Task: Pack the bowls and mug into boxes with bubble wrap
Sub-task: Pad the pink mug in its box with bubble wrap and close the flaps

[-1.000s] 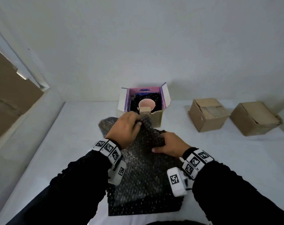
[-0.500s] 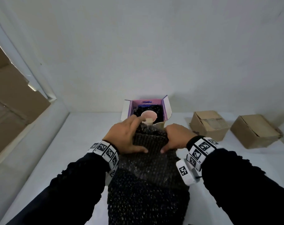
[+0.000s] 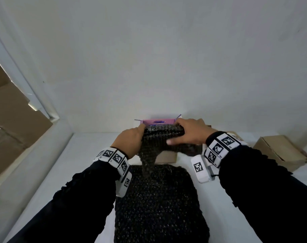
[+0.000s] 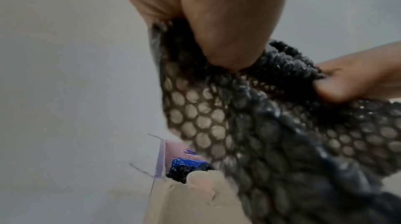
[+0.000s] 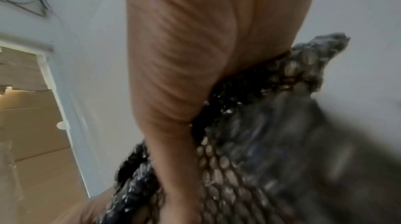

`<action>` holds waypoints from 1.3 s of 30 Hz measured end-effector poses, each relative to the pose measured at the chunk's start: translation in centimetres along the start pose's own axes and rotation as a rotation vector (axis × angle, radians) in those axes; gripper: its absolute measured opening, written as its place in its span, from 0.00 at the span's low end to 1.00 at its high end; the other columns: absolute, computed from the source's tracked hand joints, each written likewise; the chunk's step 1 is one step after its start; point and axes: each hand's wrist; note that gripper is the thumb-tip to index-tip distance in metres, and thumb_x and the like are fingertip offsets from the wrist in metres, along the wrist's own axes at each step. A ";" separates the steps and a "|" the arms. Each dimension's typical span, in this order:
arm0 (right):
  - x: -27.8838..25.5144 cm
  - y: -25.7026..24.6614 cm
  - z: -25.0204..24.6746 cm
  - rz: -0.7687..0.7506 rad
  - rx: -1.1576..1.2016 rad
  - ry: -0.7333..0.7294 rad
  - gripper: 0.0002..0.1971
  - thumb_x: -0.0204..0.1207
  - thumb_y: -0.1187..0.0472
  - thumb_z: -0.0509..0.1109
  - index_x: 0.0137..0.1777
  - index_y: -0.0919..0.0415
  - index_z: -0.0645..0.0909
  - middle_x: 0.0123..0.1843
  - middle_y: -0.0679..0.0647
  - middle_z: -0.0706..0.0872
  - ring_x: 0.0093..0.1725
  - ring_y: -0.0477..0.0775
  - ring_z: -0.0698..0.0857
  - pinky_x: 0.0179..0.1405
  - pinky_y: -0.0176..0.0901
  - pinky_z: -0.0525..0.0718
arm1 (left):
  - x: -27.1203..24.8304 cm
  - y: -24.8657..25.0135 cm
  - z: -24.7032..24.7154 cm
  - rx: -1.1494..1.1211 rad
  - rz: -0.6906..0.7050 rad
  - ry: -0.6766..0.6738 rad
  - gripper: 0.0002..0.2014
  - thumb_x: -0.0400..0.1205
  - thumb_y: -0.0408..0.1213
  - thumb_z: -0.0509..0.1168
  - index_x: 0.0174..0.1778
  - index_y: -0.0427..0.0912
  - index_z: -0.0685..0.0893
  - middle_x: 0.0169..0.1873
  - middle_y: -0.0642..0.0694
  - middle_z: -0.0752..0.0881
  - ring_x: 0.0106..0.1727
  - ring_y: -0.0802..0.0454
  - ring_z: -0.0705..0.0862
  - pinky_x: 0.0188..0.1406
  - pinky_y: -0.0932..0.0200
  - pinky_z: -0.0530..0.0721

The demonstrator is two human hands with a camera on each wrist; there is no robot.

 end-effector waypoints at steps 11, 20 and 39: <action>7.6 1.8 0.4 0.043 0.086 0.138 0.13 0.76 0.66 0.61 0.58 0.53 0.75 0.48 0.56 0.83 0.53 0.63 0.82 0.53 0.52 0.70 | 2.5 -2.6 2.2 -0.496 -0.033 0.261 0.13 0.85 0.39 0.55 0.65 0.52 0.73 0.54 0.49 0.81 0.52 0.51 0.81 0.52 0.53 0.79; 14.1 1.0 2.2 0.039 0.241 0.183 0.24 0.79 0.45 0.51 0.77 0.36 0.64 0.59 0.50 0.64 0.68 0.57 0.61 0.68 0.53 0.54 | 4.3 -3.5 6.9 -0.272 -0.137 0.284 0.26 0.73 0.27 0.52 0.69 0.39 0.75 0.55 0.40 0.67 0.42 0.45 0.77 0.36 0.50 0.87; 18.6 0.1 12.0 -0.325 0.225 0.393 0.09 0.65 0.58 0.81 0.44 0.51 0.86 0.53 0.48 0.83 0.57 0.55 0.74 0.55 0.48 0.77 | 2.9 -2.5 10.5 0.194 -0.082 -0.152 0.30 0.81 0.62 0.46 0.43 0.46 0.88 0.55 0.48 0.79 0.66 0.45 0.71 0.71 0.34 0.53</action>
Point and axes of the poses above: each hand's wrist, its own x-axis towards the middle knuckle, its own z-axis out of the palm, y = z × x
